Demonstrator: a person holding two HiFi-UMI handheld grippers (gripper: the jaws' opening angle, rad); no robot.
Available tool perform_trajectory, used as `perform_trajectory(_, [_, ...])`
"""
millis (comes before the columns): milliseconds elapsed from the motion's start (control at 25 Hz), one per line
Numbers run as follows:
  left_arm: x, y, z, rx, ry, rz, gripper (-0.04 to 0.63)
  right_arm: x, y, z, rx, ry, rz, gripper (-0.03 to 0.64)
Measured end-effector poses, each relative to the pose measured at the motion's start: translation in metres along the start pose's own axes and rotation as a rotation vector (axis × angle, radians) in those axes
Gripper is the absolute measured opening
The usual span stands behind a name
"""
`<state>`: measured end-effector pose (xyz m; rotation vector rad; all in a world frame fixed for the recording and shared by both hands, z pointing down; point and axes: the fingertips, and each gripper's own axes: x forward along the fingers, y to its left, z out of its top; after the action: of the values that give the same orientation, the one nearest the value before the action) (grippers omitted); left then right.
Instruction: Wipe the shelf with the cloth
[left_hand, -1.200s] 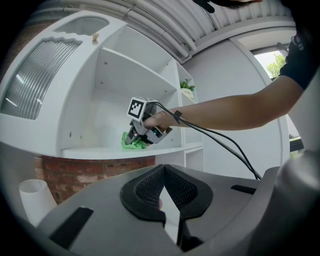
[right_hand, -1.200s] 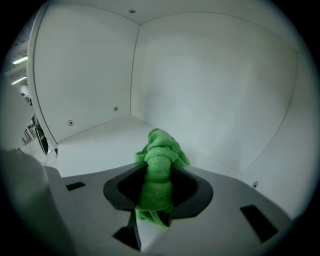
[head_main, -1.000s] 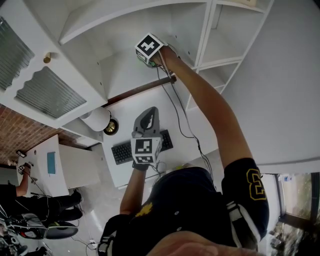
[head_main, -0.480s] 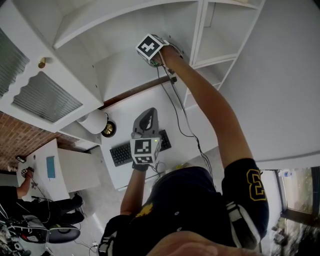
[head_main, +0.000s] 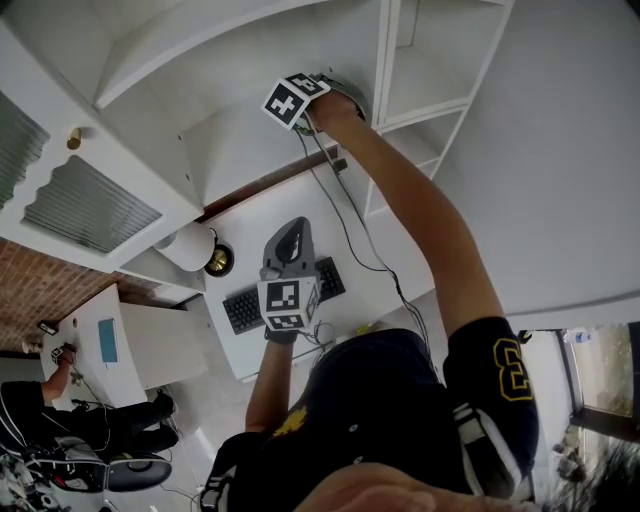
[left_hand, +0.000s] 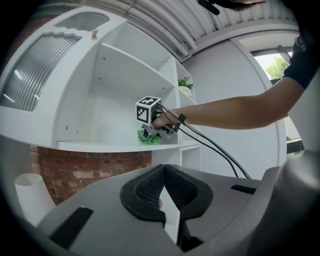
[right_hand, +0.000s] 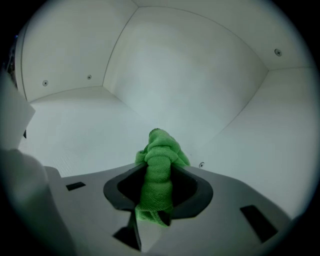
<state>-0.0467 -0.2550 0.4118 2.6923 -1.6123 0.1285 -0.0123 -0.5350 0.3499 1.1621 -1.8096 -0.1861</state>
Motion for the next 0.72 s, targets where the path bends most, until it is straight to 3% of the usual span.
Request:
perform_trajectory(280, [-0.002,-0.006,-0.006,-0.017,0.014,-0.01,0.018,-0.002,-0.013,-0.016,-0.127,0.15,-0.22,0.123])
perform_trajectory(640, [-0.008,-0.001,-0.007,-0.019,0.017,0.005,0.018,0.0,-0.023,-0.027,-0.108,0.198,-0.247,0.121])
perform_trajectory(720, [-0.009,-0.001,-0.008,-0.013,0.019,0.006,0.018,0.001,-0.025,-0.027,-0.085,0.202,-0.203,0.123])
